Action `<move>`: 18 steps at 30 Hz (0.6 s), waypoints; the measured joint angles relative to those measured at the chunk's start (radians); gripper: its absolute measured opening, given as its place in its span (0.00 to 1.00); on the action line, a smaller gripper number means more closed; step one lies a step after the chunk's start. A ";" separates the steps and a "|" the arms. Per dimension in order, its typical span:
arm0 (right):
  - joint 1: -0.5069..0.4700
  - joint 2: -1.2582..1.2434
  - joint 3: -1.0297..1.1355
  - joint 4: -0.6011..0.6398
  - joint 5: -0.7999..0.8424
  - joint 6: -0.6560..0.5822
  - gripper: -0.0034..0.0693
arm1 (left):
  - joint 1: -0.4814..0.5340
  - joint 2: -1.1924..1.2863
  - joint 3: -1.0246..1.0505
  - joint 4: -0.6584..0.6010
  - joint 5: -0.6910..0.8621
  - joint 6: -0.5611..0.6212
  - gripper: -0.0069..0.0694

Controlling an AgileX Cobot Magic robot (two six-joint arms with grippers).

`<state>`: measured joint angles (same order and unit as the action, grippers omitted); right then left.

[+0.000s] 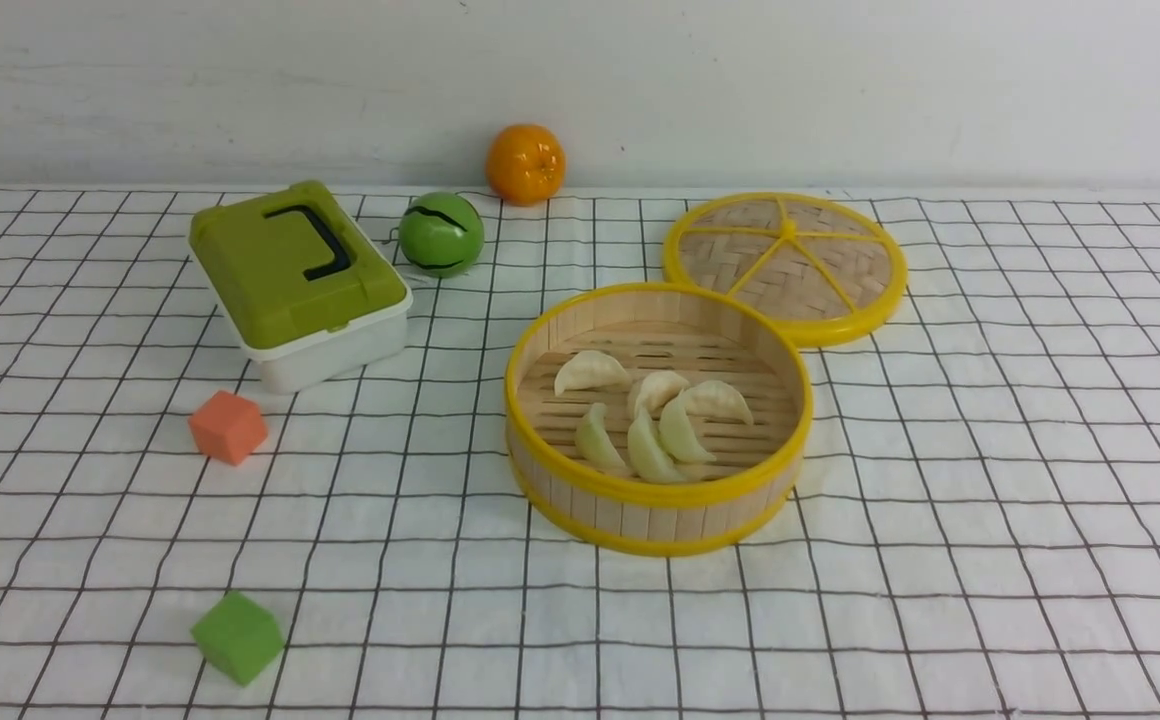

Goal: Put the dumplings into the steamer on the table with the white tablecloth.

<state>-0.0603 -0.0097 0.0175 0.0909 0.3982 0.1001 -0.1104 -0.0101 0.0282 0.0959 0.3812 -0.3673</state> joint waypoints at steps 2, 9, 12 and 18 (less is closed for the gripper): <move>0.000 0.000 0.000 0.000 0.000 0.000 0.10 | 0.000 0.000 0.000 -0.019 -0.007 0.038 0.07; 0.000 0.000 0.000 0.000 0.000 0.000 0.11 | 0.000 0.000 0.001 -0.052 -0.008 0.099 0.07; 0.000 0.000 0.000 0.000 0.000 0.000 0.12 | 0.000 0.000 0.001 -0.090 -0.008 0.110 0.07; 0.000 0.000 0.000 0.000 0.000 0.000 0.13 | 0.000 0.000 0.001 -0.169 -0.008 0.112 0.07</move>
<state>-0.0603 -0.0097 0.0175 0.0907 0.3982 0.1001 -0.1104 -0.0101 0.0294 -0.0731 0.3735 -0.2552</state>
